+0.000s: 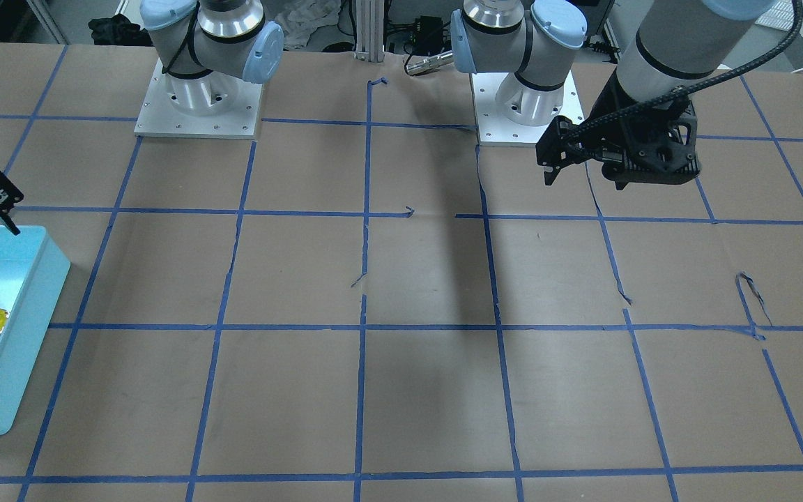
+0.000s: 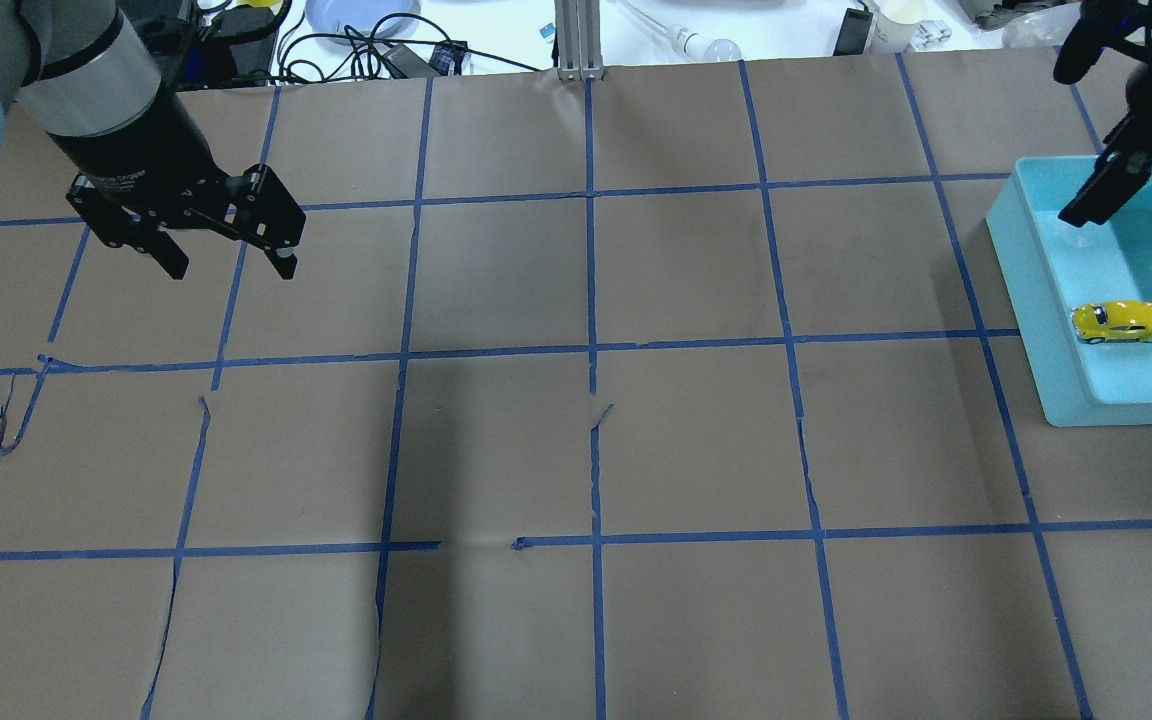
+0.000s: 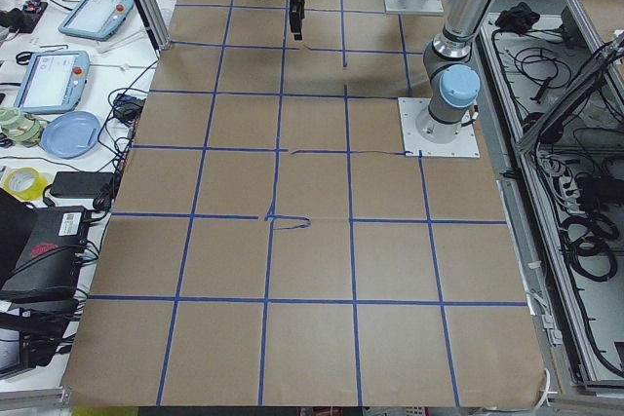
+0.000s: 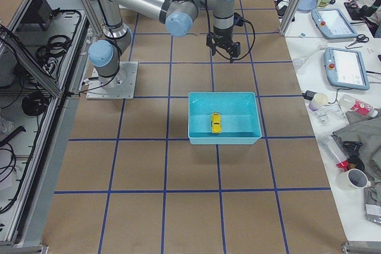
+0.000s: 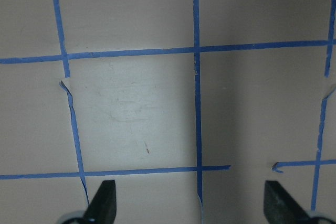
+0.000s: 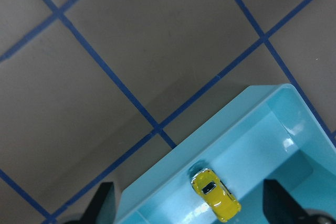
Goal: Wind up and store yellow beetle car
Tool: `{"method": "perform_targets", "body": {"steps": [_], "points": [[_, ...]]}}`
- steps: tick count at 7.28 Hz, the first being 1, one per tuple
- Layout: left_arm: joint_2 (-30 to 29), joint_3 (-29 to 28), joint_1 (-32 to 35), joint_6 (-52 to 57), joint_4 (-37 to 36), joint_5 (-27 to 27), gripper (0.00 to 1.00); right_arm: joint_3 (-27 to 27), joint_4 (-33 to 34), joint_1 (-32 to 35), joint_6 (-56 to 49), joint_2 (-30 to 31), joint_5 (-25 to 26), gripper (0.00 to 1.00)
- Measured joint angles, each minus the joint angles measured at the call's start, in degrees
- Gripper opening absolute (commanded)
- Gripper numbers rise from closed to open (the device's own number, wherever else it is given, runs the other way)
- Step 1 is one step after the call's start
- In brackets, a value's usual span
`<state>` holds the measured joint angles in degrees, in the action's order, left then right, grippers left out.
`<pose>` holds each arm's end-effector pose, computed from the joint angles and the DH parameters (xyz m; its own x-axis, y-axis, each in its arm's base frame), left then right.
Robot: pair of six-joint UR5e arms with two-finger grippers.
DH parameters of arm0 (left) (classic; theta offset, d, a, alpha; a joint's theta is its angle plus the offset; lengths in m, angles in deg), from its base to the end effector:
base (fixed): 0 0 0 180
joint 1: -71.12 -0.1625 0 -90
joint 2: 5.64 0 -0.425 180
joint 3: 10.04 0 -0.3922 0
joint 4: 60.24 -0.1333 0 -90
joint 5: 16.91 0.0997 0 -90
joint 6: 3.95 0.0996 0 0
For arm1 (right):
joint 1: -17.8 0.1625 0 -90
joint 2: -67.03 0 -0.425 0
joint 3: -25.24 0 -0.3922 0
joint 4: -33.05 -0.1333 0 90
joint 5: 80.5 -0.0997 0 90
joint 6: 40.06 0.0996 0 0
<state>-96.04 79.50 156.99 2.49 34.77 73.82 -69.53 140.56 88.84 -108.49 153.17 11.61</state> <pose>-0.0967 -0.4941 0.4801 -0.9992 0.0410 -0.0029 0.0406 0.9954 0.0872 -0.0497 -0.5436 0.4447 -0.6453 -0.7476 0.1569 -0.7592 0.6505 -0.0229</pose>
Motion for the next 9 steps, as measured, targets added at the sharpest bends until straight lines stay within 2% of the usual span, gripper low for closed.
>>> {"method": "perform_targets", "body": {"steps": [2,6,9], "points": [[0.01,0.01,-0.14,0.14,0.0,0.04,1.0,0.22,-3.27,5.61,13.35,1.97,-0.12,1.0],[-0.13,0.01,-0.51,0.11,-0.02,0.18,1.0,5.32,-13.45,15.41,45.99,3.04,-0.43,1.0],[-0.28,0.01,-0.61,0.07,-0.03,0.27,1.0,5.89,-14.06,16.92,57.97,3.39,-1.44,1.0]]}}
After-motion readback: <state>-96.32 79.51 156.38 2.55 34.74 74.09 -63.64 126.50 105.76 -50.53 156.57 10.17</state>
